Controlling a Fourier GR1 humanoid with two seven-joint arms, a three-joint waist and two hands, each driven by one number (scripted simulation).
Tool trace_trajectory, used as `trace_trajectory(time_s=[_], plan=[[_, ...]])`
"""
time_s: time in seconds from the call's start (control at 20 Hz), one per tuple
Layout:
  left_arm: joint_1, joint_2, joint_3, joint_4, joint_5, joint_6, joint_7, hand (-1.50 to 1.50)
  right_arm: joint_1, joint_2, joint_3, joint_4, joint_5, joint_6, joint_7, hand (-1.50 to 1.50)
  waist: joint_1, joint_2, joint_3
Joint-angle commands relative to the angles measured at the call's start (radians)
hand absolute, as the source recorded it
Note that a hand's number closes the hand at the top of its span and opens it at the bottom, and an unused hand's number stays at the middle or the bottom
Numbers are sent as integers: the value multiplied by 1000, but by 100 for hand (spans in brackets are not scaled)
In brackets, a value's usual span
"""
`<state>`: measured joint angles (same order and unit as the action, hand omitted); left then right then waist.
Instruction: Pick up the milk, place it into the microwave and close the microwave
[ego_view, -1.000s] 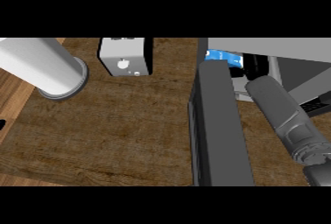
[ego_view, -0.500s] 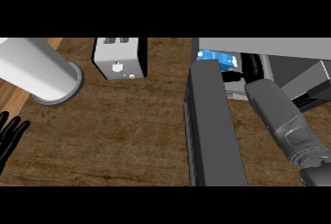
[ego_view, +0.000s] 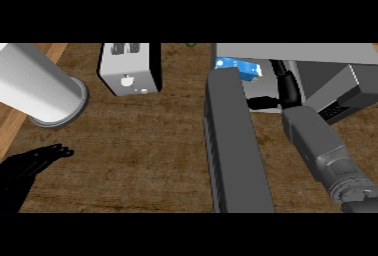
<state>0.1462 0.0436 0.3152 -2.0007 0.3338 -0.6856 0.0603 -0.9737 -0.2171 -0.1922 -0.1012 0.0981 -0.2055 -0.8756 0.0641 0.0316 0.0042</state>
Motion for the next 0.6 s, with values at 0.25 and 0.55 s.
trace_trajectory(time_s=[0.25,0.55], plan=[[29,-43,-118,-45,-27,21,56,150,138,23,-45,-11,-58,279,-102,-150,-34,-19,-2],[-26,-43,-275,-6,-101,140,72,150,231,-5,-31,-70,-59,348,-113,-150,-57,-27,-3]])
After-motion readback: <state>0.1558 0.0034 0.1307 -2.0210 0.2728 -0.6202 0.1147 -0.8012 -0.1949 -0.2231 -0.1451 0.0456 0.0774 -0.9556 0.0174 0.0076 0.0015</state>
